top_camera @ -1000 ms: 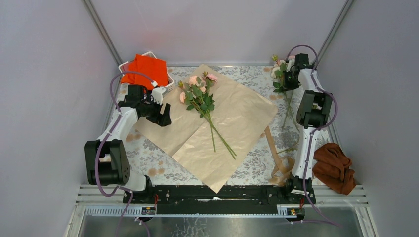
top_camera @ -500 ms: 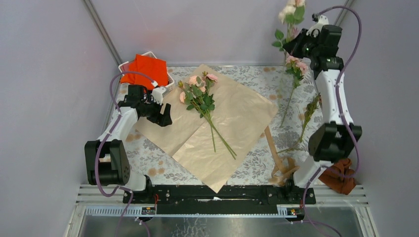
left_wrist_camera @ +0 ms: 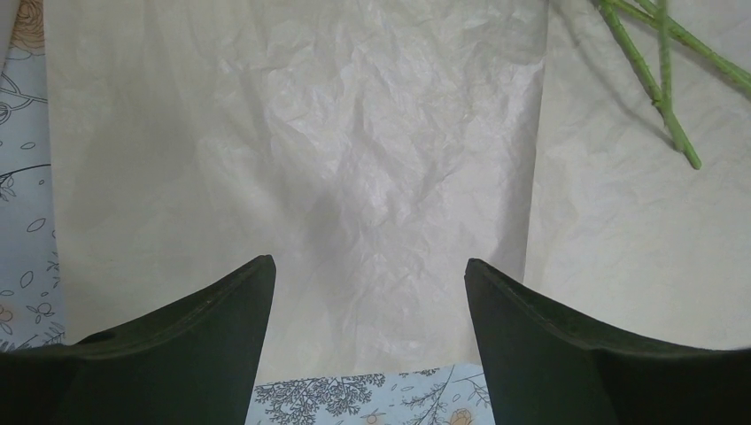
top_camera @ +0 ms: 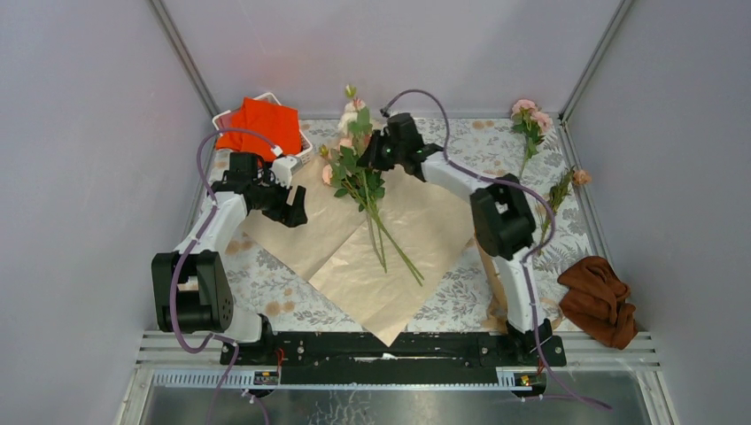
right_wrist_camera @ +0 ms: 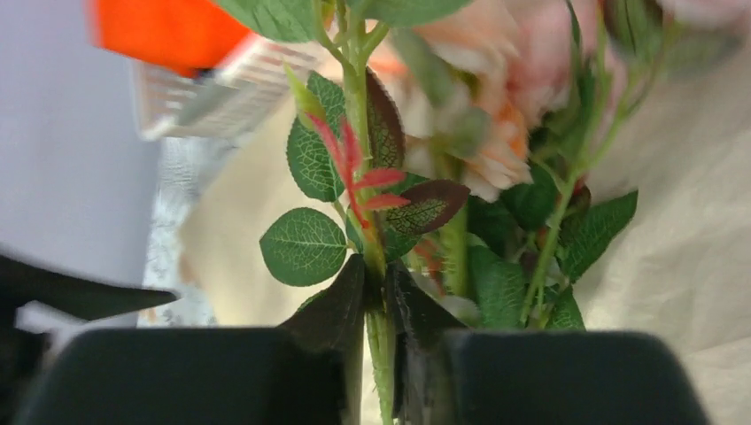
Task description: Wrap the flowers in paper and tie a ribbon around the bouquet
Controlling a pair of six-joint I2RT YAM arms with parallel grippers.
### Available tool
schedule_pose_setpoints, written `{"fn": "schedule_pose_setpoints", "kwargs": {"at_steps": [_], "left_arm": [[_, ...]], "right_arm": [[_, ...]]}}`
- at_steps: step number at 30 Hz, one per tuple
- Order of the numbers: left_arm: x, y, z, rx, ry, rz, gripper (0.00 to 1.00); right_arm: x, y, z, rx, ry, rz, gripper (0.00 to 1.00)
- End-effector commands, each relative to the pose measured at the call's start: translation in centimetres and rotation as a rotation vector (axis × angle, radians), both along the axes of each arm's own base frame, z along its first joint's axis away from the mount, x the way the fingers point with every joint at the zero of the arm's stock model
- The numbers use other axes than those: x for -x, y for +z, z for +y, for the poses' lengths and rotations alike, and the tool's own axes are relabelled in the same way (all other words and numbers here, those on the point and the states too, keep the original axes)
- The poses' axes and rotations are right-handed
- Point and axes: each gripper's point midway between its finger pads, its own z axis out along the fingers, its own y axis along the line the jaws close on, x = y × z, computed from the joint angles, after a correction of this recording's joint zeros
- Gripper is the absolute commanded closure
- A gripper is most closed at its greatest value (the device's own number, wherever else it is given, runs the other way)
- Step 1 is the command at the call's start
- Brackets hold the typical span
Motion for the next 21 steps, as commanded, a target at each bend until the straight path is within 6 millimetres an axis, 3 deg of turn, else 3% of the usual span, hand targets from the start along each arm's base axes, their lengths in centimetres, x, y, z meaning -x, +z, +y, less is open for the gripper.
{"fn": "schedule_pose_setpoints", "kwargs": {"at_steps": [1,3,5,7,8,11,13,17,21], "left_arm": [[-1.2,1.1,0.6,-0.010,0.029,-0.047,0.14],[-1.8,1.1,0.7,-0.009,0.042,-0.048,0.14],[-2.6,1.2,0.8,-0.007,0.061,-0.050,0.15],[-3.5,1.2,0.8,-0.004,0.083,-0.053,0.16],[-3.9,1.1,0.6,-0.004,0.090,-0.049,0.17],[-4.8,0.9,-0.2,0.010,0.103,-0.035,0.21],[-5.0,0.5,-1.2,0.021,0.103,-0.023,0.25],[-4.1,-0.1,-4.1,0.060,0.063,0.007,0.34],[-2.9,-0.5,-6.8,0.094,0.015,0.028,0.43]], "right_arm": [[-2.5,-1.4,0.4,0.105,-0.051,-0.001,0.71],[-2.3,-2.7,0.3,0.195,0.009,0.017,0.49],[-1.6,-2.2,-0.2,0.269,0.079,0.006,0.19],[-0.7,-0.9,-1.5,0.340,0.107,-0.022,0.03],[0.0,0.0,-2.6,0.377,0.106,-0.033,0.01],[2.6,1.7,-6.0,0.448,0.062,-0.058,0.00],[5.5,0.8,-8.2,0.465,0.037,-0.027,0.02],[12.8,-4.6,-10.5,0.480,0.086,0.111,0.25],[18.1,-8.7,-10.4,0.502,0.171,0.192,0.41]]}}
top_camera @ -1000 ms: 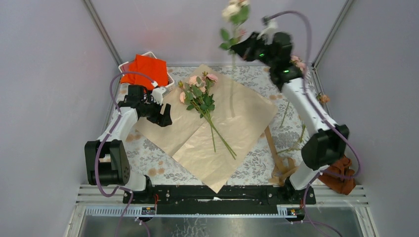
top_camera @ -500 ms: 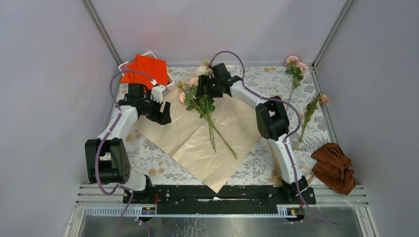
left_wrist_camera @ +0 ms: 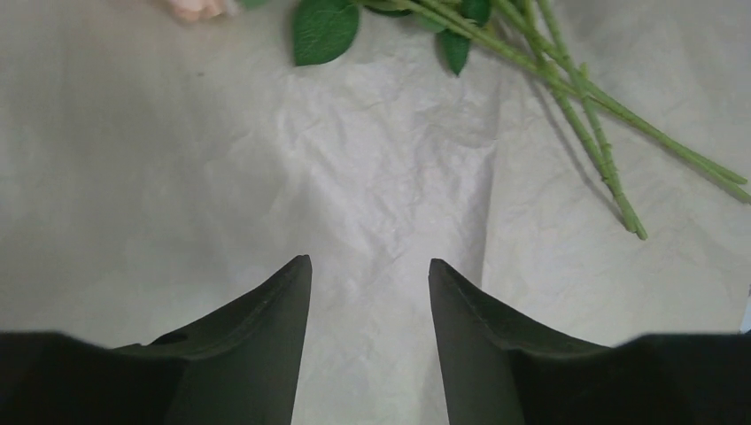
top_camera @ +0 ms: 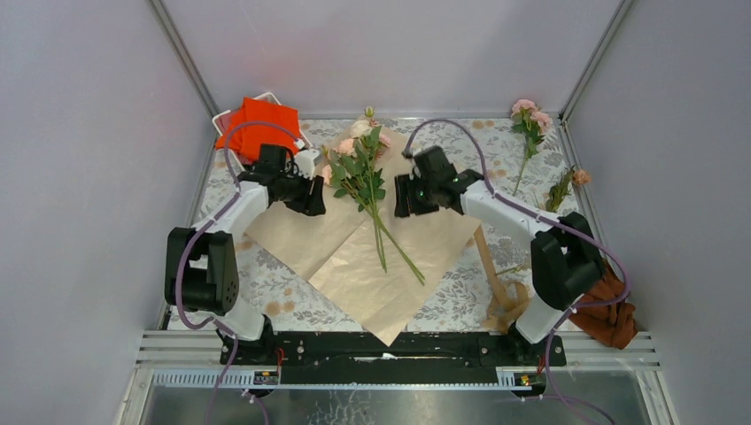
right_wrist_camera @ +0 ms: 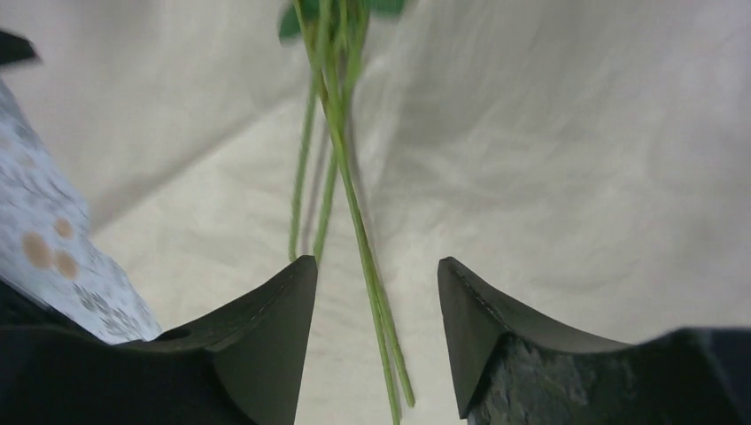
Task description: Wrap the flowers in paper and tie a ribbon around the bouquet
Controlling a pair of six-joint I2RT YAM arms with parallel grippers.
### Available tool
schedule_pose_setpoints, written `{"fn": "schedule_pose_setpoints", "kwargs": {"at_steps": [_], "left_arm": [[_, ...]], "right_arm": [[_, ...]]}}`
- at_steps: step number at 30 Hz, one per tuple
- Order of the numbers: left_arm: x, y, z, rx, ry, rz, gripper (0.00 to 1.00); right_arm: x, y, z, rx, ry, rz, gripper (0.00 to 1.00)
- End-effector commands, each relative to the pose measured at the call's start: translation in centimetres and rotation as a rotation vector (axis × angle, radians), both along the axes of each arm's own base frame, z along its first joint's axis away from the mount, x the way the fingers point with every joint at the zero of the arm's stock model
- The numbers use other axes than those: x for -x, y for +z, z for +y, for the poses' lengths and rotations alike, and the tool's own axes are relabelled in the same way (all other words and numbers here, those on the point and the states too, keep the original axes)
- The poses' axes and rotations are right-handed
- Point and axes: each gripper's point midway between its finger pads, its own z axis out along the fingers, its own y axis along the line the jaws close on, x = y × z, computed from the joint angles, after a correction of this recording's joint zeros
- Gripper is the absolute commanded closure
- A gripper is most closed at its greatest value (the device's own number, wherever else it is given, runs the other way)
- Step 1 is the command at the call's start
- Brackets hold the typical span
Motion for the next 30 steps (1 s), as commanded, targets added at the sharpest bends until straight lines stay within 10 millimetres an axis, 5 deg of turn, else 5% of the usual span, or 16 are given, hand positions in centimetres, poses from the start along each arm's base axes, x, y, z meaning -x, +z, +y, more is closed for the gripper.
{"fn": "schedule_pose_setpoints", "kwargs": {"at_steps": [1,6,11,20,30], "left_arm": [[0.0,0.3,-3.1,0.054,-0.019,-0.027,0.46],[1.4,-3.4,-5.2,0.002,-0.015,0.059,0.69],[2.1,-5.3,-6.7,-0.020,-0.046,0.090,0.72],[2.9,-7.1,-8.5,-0.030,-0.087,0.116,0.76],[4.6,-9.1,-9.4,-0.010,-0.128,0.196,0.82]], "right_arm": [[4.8,-5.6,1.0,0.031,0.078,0.109,0.43],[6.0,-8.8,2.3,0.043,0.093,0.171,0.58],[6.6,-9.9,4.8,-0.062,0.101,0.231,0.64],[4.0,-9.0,6.9,-0.171,-0.064,0.185,0.97],[2.9,-7.9,8.7,-0.300,-0.142,0.147,0.98]]}}
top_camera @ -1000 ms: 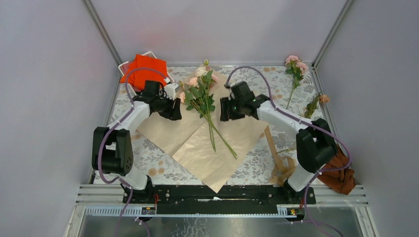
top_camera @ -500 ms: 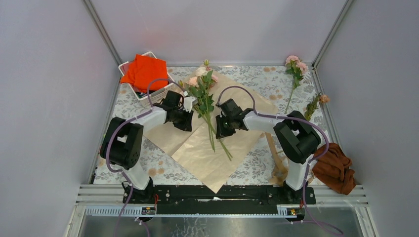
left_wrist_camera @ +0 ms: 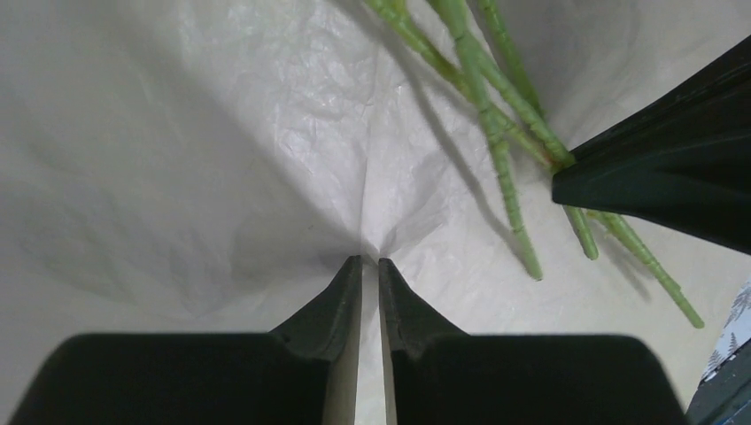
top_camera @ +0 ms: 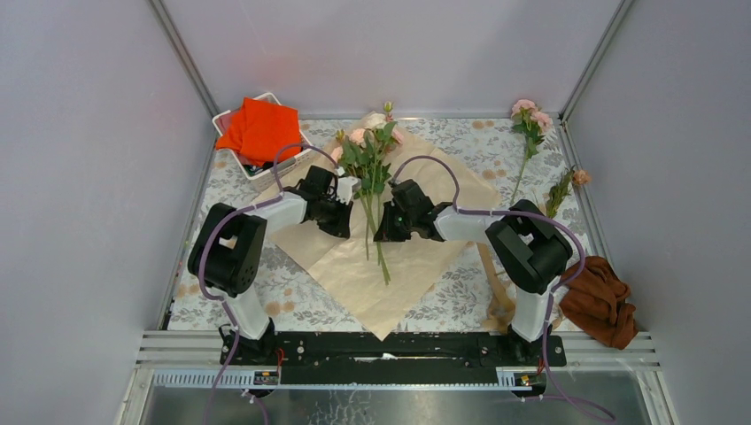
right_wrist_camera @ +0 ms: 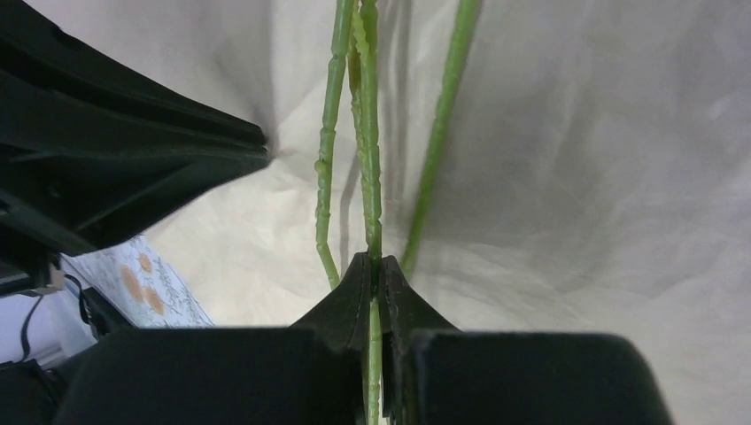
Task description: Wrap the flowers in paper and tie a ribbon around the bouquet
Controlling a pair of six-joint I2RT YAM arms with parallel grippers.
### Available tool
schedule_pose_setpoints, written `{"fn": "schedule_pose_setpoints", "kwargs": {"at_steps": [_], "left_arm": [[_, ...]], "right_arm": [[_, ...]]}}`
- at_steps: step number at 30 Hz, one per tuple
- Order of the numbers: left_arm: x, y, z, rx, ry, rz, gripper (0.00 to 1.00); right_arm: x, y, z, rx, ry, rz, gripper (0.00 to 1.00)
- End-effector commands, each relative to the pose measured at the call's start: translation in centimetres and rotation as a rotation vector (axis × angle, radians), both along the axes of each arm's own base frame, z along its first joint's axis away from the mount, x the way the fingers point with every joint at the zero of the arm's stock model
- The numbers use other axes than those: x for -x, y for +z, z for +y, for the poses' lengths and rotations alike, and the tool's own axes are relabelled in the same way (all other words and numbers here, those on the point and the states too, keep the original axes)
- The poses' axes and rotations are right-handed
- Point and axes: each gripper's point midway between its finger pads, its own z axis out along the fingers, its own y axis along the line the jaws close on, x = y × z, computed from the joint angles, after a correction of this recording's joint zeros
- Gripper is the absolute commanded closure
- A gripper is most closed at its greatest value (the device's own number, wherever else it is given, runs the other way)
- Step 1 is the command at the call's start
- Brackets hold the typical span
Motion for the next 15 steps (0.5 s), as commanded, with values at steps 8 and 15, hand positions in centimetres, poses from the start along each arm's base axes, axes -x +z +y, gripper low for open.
{"fn": "schedule_pose_setpoints", "kwargs": {"at_steps": [8,15], "left_arm": [[0.9,-0.6,-1.2,0.028,-0.042,0.022,0.83],[0.1,0.3,-1.0,0.006,-0.041,-0.011,0.82]], "right_arm": [[-2.1,3.1,-2.1,0.115,-0.056,-0.135,0.55],[-7.4,9.3,-14.7,0.254,-0.282,-0.261,0.33]]}}
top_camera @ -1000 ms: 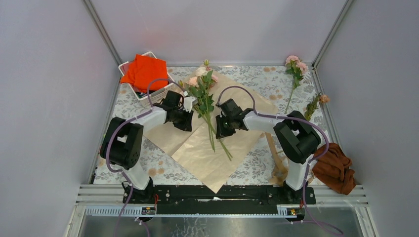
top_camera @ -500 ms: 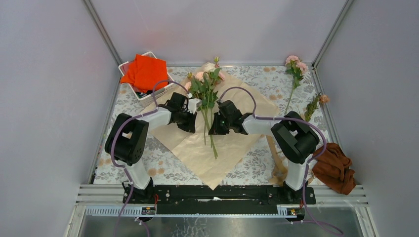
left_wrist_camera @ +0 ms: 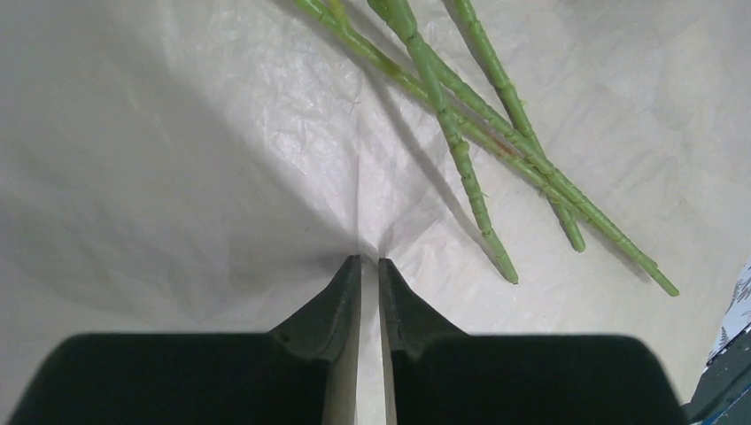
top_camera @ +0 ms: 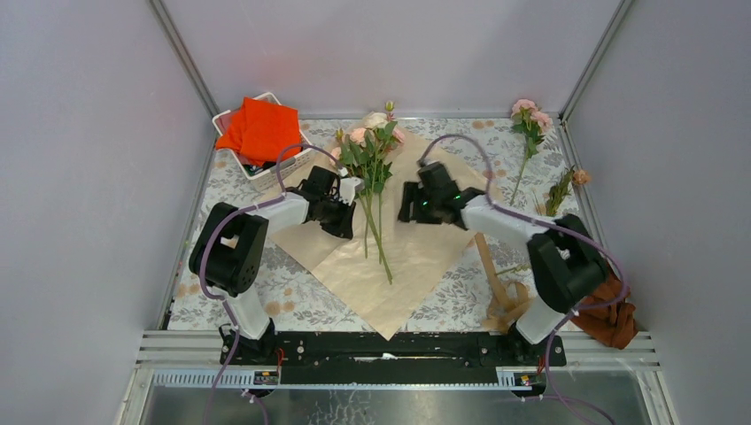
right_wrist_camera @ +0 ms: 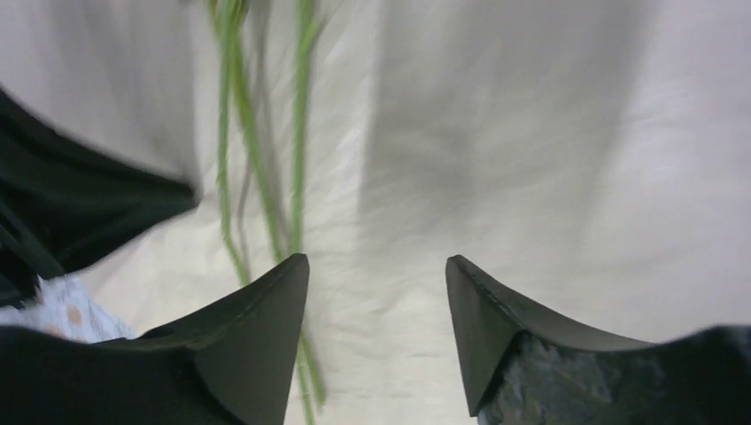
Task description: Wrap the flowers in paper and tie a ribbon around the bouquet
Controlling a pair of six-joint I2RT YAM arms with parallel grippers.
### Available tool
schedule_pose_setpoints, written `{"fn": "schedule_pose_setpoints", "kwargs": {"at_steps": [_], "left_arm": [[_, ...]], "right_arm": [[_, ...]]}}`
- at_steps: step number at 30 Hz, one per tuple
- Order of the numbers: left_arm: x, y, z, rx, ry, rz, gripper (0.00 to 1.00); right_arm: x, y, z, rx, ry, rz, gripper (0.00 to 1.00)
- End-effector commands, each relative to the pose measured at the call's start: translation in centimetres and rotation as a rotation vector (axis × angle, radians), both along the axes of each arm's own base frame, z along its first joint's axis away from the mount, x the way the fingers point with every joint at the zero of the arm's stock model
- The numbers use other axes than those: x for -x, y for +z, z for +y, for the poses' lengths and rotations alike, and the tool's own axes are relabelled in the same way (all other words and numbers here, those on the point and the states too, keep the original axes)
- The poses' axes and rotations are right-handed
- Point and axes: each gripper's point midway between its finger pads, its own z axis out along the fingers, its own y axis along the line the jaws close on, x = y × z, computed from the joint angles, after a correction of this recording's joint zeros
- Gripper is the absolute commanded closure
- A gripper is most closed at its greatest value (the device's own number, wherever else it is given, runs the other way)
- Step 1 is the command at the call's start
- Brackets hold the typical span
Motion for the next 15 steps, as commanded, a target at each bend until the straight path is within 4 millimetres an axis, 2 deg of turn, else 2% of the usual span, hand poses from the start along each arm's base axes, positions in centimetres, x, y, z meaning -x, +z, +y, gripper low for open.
{"fn": "schedule_pose_setpoints", "kwargs": {"at_steps": [1,2,5,7,8,10,12,15], "left_arm": [[-0.2,0.5,0.0,-0.021,-0.015,-0.016,0.81],[-0.3,0.8,0.0,-0.024,-0.020,-0.020,0.80],[-0.6,2.2,0.0,-0.023,-0.039,-0.052,0.77],[-0.9,3.3,0.1,-0.026,-0.052,-0.084,0.75],[-1.0,4.0,0.2,-0.031,-0.058,-0.105,0.73],[-1.2,5.3,0.5,-0.043,-0.072,-0.148,0.70],[-1.4,6.6,0.9,-0.057,-0.082,-0.192,0.68],[-1.9,8.6,1.5,-0.070,-0.088,-0.250,0.65]], "right_arm": [[-6.4,6.6,-10.8,0.074,-0.226,-0.173,0.31],[-8.0,7.0,-14.6,0.101,-0.319,-0.184,0.29],[-11.4,6.7,-23.9,0.197,-0.533,-0.184,0.26],[-13.6,6.0,-29.2,0.215,-0.646,-0.146,0.24],[-14.6,5.7,-31.2,0.209,-0.685,-0.130,0.23],[-16.7,4.9,-34.3,0.201,-0.733,-0.092,0.23],[-18.6,3.9,-36.3,0.221,-0.739,-0.050,0.23],[-21.3,2.7,-37.4,0.236,-0.721,-0.010,0.22]]}}
